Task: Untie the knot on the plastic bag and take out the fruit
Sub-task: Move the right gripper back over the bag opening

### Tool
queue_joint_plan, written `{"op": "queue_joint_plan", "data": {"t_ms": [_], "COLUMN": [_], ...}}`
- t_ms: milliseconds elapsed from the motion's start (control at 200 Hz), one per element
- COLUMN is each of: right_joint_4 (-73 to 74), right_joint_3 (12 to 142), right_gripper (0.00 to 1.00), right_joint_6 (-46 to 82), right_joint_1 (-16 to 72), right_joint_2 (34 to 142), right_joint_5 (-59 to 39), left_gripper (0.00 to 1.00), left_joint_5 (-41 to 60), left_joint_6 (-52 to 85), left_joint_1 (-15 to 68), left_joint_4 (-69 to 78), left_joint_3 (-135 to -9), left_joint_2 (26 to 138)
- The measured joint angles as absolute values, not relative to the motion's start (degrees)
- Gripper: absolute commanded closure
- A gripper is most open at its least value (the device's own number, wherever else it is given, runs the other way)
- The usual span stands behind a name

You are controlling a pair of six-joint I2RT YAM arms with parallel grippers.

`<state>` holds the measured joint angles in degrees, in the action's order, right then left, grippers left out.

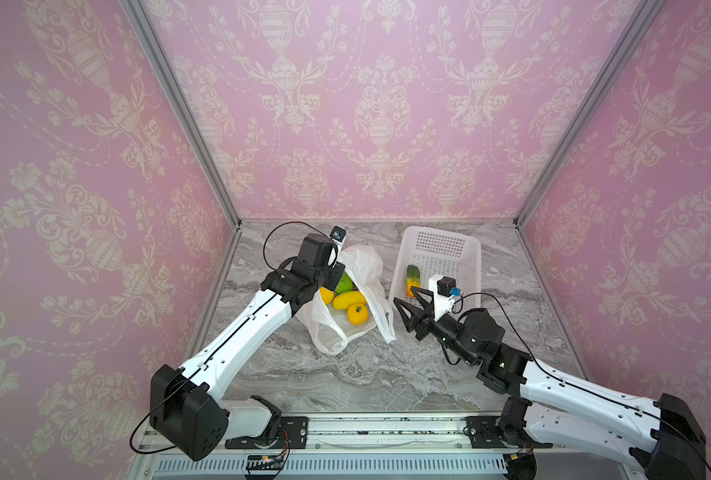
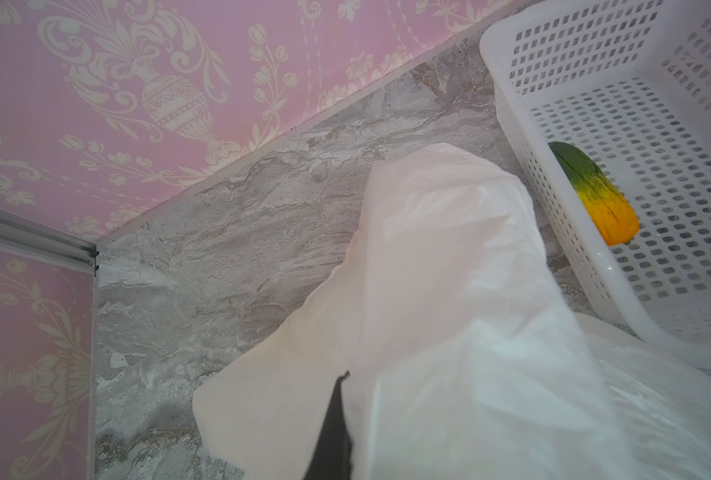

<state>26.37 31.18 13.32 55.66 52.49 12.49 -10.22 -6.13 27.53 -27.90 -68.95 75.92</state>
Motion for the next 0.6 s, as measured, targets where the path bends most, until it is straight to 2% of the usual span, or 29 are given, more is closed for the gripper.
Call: {"op": "queue_joint_plan", "data": {"t_ms": [205, 600], "right_joint_4": [24.69, 23.66], "right_joint_3": [33.71, 46.98], "right_gripper": [0.36, 0.38], "right_joint_6": [7.40, 8.38], "right_joint_1": [64.36, 65.78], "right_joint_2": [55.46, 83.09], "right_joint_5": [11.88, 10.96], "left_gripper": [1.00, 1.00], "left_joint_5": [-10.15, -9.52], "left_joint_6": [-6.13, -6.13], "left_joint_1": [27.53, 27.53], "left_joint_4": [-27.94, -27.94], "left_joint_3": [-68.95, -68.95], "left_joint_2": [76.44, 76.44]}}
